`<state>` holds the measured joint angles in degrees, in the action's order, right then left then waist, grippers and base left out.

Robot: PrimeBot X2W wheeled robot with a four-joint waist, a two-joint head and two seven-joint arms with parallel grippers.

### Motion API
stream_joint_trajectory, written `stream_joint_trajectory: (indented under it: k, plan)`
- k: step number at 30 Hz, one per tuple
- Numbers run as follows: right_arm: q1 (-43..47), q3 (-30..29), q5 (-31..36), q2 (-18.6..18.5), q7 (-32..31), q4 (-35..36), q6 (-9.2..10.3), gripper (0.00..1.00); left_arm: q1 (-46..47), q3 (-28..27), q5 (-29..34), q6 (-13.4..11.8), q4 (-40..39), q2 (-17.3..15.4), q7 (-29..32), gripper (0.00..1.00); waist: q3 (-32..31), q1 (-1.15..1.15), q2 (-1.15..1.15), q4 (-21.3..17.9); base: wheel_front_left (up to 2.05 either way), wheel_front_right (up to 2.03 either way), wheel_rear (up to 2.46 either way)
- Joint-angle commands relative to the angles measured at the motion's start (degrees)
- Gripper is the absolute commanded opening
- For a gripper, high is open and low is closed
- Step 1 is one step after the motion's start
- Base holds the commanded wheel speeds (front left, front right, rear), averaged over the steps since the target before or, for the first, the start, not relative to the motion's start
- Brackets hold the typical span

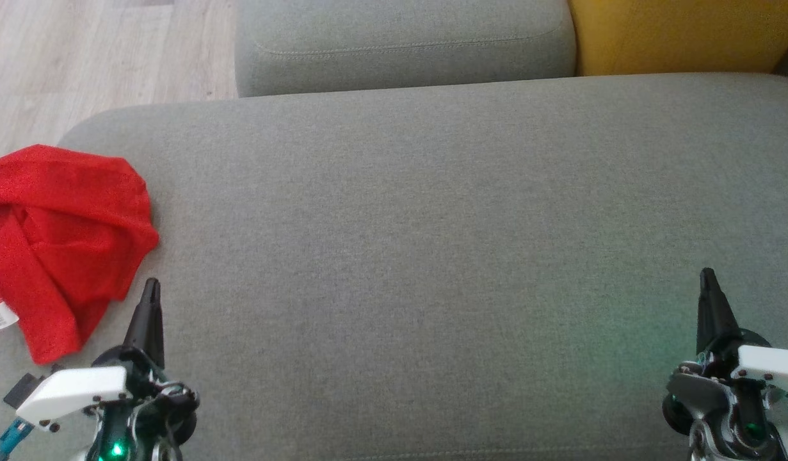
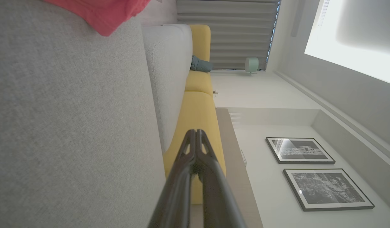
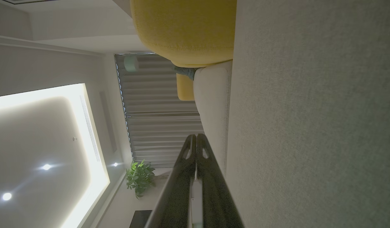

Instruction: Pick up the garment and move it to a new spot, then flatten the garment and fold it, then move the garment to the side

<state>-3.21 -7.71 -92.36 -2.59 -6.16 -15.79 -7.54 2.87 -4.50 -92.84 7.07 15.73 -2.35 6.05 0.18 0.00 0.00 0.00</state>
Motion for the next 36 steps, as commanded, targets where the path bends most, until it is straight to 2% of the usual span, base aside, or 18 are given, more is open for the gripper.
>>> stream_joint_trajectory:
  k: [1, 24, 25, 36]
  plan:
    - [-3.0, 1.2, 0.2, -0.3, -0.3, 1.8, 0.05, 0.0, 3.3, -2.0, 0.7, 0.4, -1.7, -0.5, 0.4, 0.0, 0.0, 0.0, 0.0, 0.0, 0.0, 0.0, 0.0]
    - [-3.0, 1.2, 0.2, -0.3, -0.3, 1.8, 0.05, 0.0, 3.3, -2.0, 0.7, 0.4, -1.7, -0.5, 0.4, 0.0, 0.0, 0.0, 0.0, 0.0, 0.0, 0.0, 0.0]
    - [0.0, 0.0, 0.0, 0.0, 0.0, 0.0, 0.0, 1.0, 0.0, 0.0, 0.0, 0.0, 0.0, 0.0, 0.0, 1.0, 0.0, 0.0, 0.0, 0.0, 0.0, 0.0, 0.0]
    - [0.3, 1.5, 1.1, -0.1, 1.3, -0.4, 0.0, 1.0, -0.1, 1.2, 0.5, 0.0, 0.4, 0.1, -1.2, 1.0, 0.0, 0.0, 0.0, 0.0, 0.0, 0.0, 0.0]
